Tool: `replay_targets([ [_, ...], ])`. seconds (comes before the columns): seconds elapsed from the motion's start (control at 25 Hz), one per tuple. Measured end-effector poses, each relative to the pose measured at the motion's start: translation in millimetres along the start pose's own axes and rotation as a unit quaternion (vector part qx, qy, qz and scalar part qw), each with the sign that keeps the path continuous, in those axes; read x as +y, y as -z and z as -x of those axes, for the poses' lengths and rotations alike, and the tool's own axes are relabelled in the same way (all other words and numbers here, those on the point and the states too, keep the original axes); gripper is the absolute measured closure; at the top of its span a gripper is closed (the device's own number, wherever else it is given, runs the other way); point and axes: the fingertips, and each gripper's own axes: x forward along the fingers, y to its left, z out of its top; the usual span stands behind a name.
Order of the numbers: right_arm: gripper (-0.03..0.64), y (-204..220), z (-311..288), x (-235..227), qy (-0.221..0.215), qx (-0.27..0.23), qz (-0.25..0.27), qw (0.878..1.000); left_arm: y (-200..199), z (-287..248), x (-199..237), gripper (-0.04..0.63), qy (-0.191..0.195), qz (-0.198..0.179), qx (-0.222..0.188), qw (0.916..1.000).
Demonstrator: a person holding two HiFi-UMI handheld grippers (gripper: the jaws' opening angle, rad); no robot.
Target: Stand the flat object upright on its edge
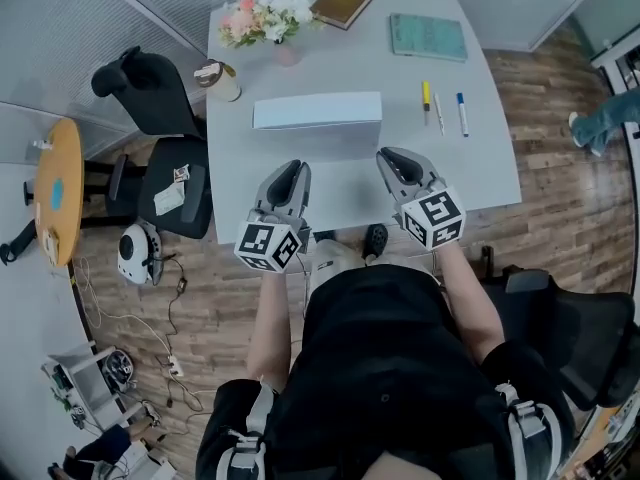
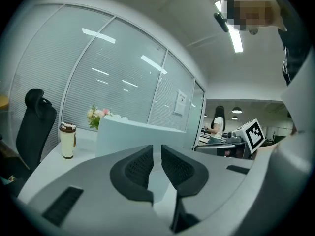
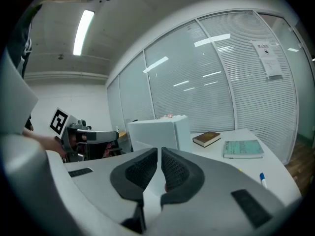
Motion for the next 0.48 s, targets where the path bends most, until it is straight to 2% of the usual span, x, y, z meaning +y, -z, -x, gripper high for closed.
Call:
replay_targets([
  [0.24, 0.601, -35, 10, 14, -0.025, -0.032, 0.012, 0.999, -24, 4, -22, 0.550, 0.003, -0.011, -0.013, 0.9999],
  [0.48, 0.601, -67, 20, 23, -0.023, -0.051, 0.032, 0.998, -56, 7, -43, 0.564, 0.022, -0.035, -0.024, 0.9989],
])
